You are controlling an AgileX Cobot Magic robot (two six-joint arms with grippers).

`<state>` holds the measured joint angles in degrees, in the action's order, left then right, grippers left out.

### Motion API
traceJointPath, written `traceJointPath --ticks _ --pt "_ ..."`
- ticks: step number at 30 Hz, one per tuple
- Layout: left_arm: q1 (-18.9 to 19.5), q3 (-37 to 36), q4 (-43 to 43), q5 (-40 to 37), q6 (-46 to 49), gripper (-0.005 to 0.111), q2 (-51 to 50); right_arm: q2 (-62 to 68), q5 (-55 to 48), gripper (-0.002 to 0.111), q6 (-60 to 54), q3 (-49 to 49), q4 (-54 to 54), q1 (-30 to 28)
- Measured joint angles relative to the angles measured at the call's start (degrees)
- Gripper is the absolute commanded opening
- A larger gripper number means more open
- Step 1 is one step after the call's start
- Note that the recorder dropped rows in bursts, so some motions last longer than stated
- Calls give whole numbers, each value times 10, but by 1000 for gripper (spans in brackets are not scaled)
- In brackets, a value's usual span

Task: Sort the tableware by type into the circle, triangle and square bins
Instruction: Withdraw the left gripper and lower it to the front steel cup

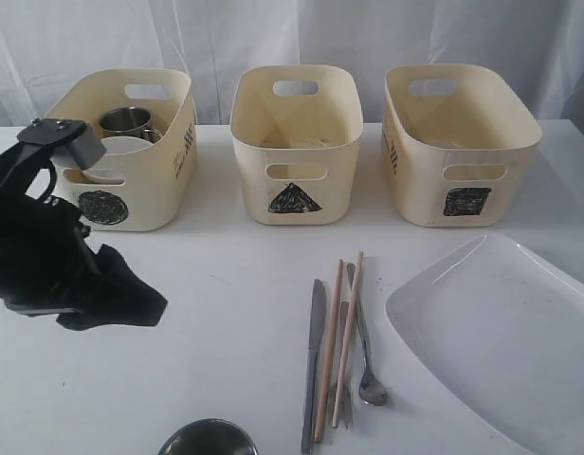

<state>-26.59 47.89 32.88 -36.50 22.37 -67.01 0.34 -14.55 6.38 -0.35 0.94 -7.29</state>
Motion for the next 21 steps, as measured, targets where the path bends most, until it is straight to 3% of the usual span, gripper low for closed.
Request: traceJointPath --ticks 9,21 --pt "-73 0 47 6 -1 68 1 0 0 0 0 0 0 0" --pt "-81 -11 0 -11 -43 72 -13 0 0 0 0 0 0 0"
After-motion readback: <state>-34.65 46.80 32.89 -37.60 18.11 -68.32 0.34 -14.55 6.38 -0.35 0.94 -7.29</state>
